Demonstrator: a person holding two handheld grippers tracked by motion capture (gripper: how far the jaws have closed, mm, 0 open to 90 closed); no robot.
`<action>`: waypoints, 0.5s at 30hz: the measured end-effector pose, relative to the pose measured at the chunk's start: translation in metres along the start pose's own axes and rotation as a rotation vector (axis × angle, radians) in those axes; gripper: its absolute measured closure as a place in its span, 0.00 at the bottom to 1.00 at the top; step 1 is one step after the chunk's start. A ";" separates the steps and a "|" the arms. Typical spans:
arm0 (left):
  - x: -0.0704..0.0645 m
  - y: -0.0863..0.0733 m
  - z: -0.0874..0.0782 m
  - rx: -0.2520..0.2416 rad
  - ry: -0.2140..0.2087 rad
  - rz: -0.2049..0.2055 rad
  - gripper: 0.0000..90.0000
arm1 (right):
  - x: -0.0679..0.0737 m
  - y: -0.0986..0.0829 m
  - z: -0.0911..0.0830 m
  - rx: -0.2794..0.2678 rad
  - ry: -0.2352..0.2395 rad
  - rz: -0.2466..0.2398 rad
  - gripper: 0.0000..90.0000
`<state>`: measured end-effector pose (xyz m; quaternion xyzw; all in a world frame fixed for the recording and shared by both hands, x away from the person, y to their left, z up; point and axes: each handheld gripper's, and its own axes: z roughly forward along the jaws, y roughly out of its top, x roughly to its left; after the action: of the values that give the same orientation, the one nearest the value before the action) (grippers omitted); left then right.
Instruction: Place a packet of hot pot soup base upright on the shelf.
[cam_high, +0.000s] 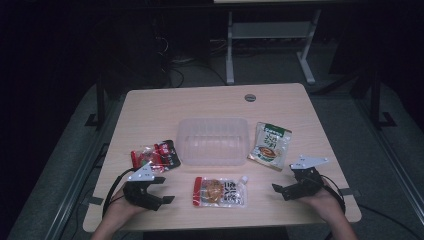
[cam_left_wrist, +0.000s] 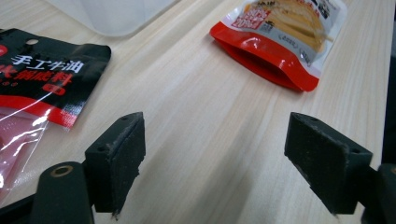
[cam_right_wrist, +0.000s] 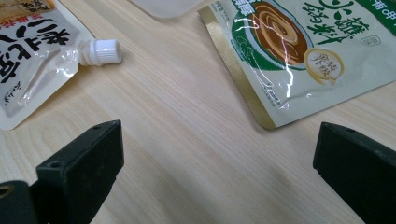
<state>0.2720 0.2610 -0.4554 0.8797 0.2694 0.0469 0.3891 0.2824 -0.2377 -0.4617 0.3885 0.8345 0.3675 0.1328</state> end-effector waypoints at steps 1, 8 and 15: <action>0.000 0.000 0.000 0.006 -0.003 0.002 0.22 | 0.000 0.000 0.000 -0.005 -0.002 -0.001 0.02; 0.003 -0.001 -0.012 -0.007 -0.018 -0.045 0.33 | 0.004 0.001 -0.001 -0.019 0.026 -0.016 0.02; 0.011 -0.003 -0.028 -0.028 0.001 -0.084 0.52 | 0.007 0.006 0.000 -0.017 0.027 -0.010 0.02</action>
<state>0.2719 0.2865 -0.4395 0.8620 0.3055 0.0345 0.4030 0.2806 -0.2301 -0.4569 0.3782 0.8349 0.3793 0.1267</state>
